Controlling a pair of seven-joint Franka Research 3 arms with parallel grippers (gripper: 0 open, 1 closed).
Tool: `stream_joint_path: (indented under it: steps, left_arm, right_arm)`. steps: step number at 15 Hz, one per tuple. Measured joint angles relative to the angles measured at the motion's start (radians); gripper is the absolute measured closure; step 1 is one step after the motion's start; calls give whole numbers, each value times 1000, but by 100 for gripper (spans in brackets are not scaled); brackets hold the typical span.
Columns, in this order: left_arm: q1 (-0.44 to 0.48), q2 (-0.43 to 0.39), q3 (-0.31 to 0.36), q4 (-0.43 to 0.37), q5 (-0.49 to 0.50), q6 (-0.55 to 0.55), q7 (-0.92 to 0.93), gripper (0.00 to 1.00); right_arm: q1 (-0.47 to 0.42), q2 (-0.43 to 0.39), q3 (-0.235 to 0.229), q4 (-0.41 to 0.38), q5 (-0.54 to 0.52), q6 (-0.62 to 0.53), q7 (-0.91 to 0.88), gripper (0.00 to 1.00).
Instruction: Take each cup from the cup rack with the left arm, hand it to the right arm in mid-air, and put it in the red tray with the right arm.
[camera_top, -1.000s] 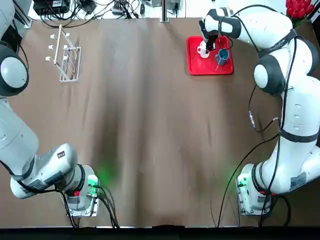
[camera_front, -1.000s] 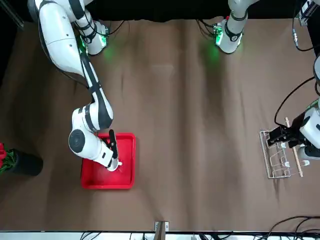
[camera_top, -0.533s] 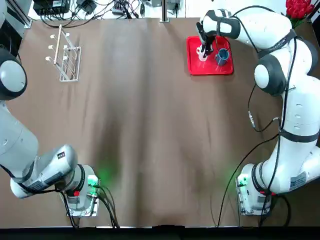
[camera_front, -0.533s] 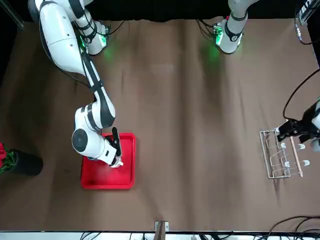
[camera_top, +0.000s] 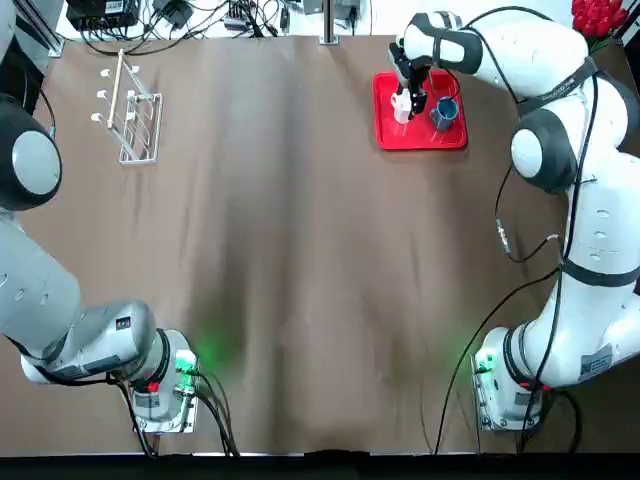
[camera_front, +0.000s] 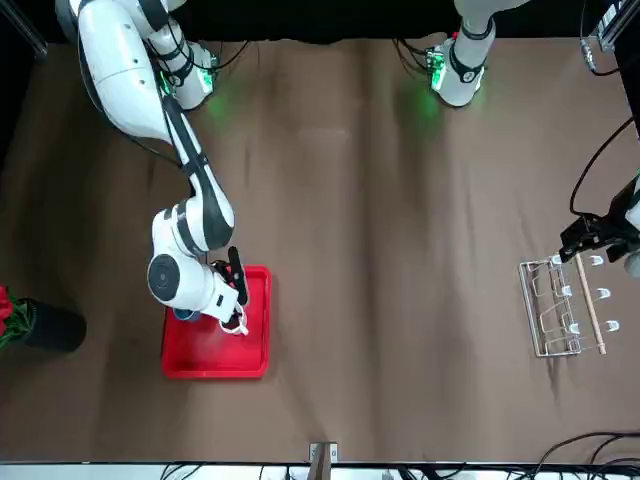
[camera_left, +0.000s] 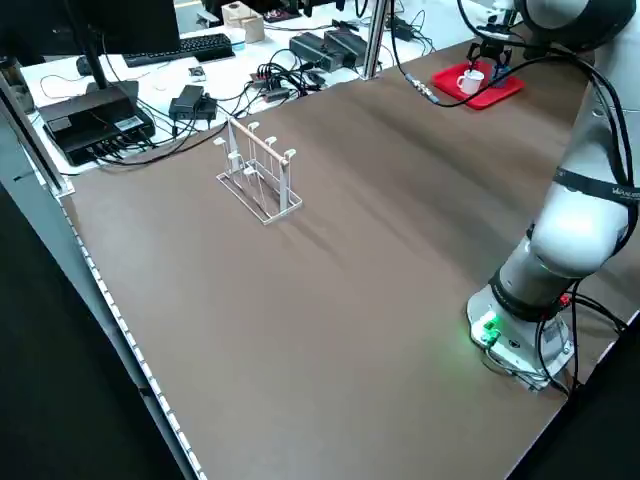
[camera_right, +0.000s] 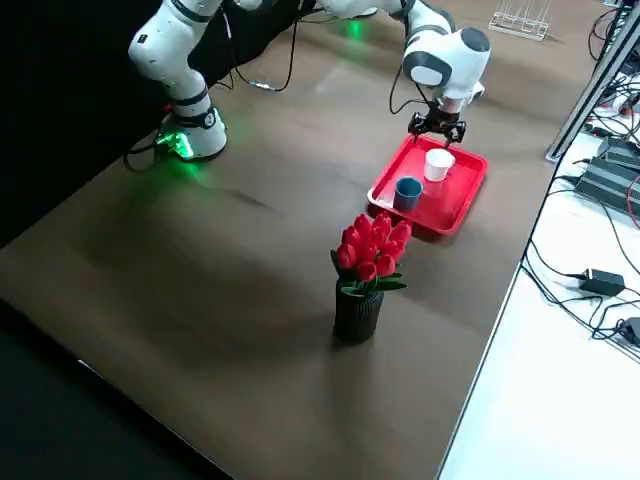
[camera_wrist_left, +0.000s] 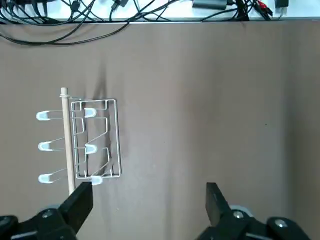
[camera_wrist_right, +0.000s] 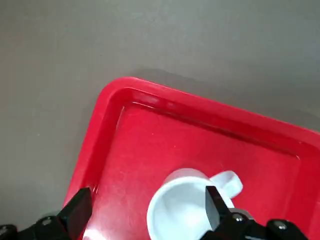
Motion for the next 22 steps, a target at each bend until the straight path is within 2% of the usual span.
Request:
stream_joint_path:
  steps: [5, 7, 11, 15, 19, 21, 22]
  left_arm:
    - [-3, 2, 0, -8, -3, 0, 1, 0]
    - [-4, 2, 0, -8, -3, 0, 1, 0]
    - [4, 2, 2, -8, -3, 0, 1, 0]
    - [8, 2, 2, -8, -3, 0, 1, 0]
    - [1, 2, 0, -8, -3, -25, 6, 0]
    - [-2, 2, -1, -8, -3, -33, 6, 0]
    - [-2, 2, -1, -7, -3, -33, 6, 0]
  right_arm:
    - [-39, -92, -4, 38, 0, -60, 9, 0]
    - [-56, -143, -5, 54, 2, -73, 71, 0]
    - [-74, -231, -8, 63, 1, -103, 452, 0]
    - [-108, -329, -12, 71, -3, -223, 831, 0]
    - [-216, -410, -17, 79, -3, -371, 952, 0]
    - [-272, -414, -18, 114, -3, -445, 1007, 0]
    - [-298, -415, -18, 157, -13, -516, 1104, 0]
